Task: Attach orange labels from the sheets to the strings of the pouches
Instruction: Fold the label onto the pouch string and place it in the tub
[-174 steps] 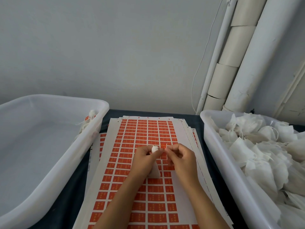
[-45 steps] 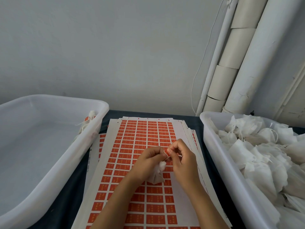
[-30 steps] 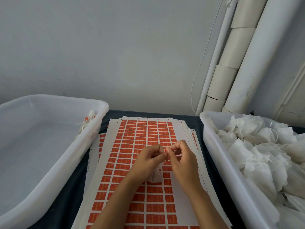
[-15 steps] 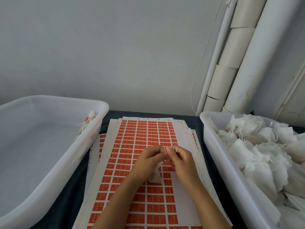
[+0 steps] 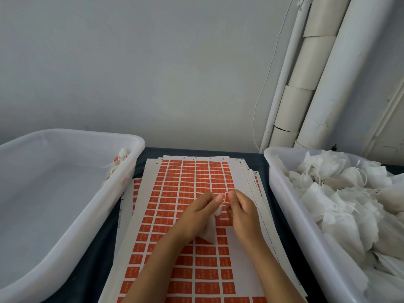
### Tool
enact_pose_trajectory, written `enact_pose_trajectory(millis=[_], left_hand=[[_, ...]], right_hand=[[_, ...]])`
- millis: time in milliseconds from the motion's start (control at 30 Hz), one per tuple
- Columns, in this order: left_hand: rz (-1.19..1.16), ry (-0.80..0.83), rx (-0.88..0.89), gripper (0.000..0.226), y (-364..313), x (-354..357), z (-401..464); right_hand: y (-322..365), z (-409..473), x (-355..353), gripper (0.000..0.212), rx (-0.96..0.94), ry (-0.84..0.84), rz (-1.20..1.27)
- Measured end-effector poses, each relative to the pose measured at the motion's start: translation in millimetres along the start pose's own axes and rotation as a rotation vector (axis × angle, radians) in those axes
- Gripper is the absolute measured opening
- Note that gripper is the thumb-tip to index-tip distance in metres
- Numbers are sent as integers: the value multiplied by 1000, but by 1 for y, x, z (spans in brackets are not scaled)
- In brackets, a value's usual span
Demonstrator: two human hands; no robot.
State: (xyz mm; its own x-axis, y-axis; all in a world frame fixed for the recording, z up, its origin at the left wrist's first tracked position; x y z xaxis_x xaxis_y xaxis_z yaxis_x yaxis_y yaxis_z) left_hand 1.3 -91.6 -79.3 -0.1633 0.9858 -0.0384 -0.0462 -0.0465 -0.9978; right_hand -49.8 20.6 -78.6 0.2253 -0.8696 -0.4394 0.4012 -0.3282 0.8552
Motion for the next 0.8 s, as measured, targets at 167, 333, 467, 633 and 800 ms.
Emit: enact_pose_trajectory(millis=[167,333,467,633,800], left_hand=[[335,134,-90,21,-5,-31,-10],[531,173,-120,24,-4,-48,-24],[608,72,-49,16,-5,-42,-26],[694,-35,-42,10,-25,-40,-18],[788,-198,3,10,-89,-67,-7]], right_hand=[[4,-2,-4,46,134,275,31],[6,-8,-3,37,103,494,-324],[5,-9,1,39,76,511,-414],[16,4,3,15,69,417,-326],[62,32,6,19,68,280,-204]])
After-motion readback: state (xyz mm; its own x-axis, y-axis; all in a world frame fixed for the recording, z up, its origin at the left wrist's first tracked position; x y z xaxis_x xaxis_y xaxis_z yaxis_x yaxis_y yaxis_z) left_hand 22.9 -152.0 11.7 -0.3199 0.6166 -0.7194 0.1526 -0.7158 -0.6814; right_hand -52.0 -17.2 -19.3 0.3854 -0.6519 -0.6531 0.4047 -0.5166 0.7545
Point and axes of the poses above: each hand's wrist, its own z-axis towards the middle knuckle, its own x-axis out of the palm, y = z × x, the point moved 3 cm from there along z, towards the middle knuckle, and after that the axes turned 13 degrees about -z, right-handed, at the moved point
